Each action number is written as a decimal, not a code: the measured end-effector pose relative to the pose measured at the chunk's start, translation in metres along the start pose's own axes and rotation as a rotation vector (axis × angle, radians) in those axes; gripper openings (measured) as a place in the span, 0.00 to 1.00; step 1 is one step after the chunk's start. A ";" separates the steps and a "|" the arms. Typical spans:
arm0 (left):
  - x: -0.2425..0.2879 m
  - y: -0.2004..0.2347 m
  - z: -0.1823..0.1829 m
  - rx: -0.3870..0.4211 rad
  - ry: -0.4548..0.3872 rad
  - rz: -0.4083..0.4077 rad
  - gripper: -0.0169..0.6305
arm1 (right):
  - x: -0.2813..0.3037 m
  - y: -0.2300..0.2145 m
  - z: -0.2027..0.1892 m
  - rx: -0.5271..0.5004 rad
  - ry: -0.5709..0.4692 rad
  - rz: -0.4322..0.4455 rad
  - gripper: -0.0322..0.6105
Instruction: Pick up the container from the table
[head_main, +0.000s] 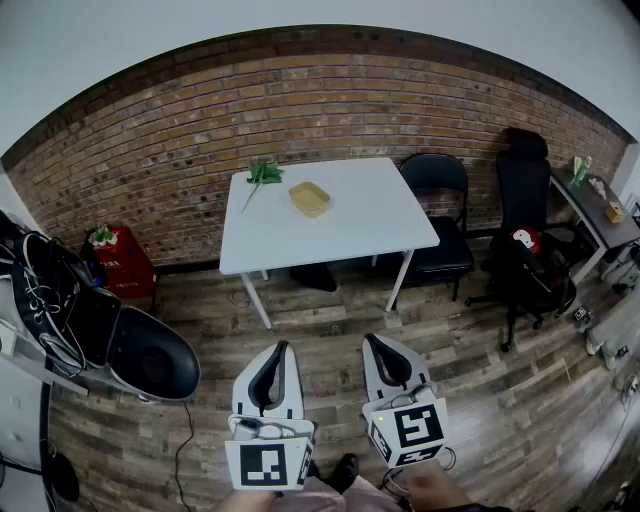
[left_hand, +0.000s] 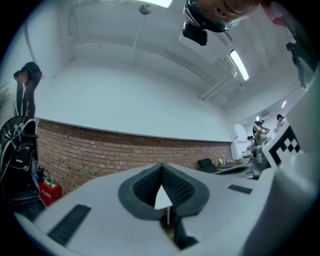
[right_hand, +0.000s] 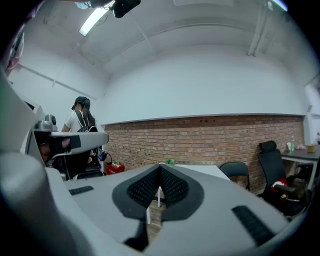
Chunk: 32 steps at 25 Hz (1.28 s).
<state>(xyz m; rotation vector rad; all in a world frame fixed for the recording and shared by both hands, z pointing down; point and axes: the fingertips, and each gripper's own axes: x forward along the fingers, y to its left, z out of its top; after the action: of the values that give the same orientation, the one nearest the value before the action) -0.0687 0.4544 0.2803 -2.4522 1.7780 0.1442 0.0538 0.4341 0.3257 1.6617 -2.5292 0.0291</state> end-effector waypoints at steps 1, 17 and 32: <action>-0.001 -0.002 0.000 -0.001 0.001 0.000 0.04 | -0.001 -0.001 0.000 -0.003 -0.001 0.003 0.05; -0.003 -0.015 -0.002 0.000 0.013 0.010 0.04 | -0.012 -0.007 0.006 0.013 -0.046 0.047 0.37; 0.017 -0.026 -0.025 0.000 0.056 0.067 0.04 | 0.003 -0.046 -0.011 0.024 -0.022 0.073 0.36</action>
<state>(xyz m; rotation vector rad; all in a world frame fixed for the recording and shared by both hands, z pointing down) -0.0386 0.4434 0.3031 -2.4210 1.8839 0.0825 0.0956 0.4136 0.3343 1.5855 -2.6155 0.0476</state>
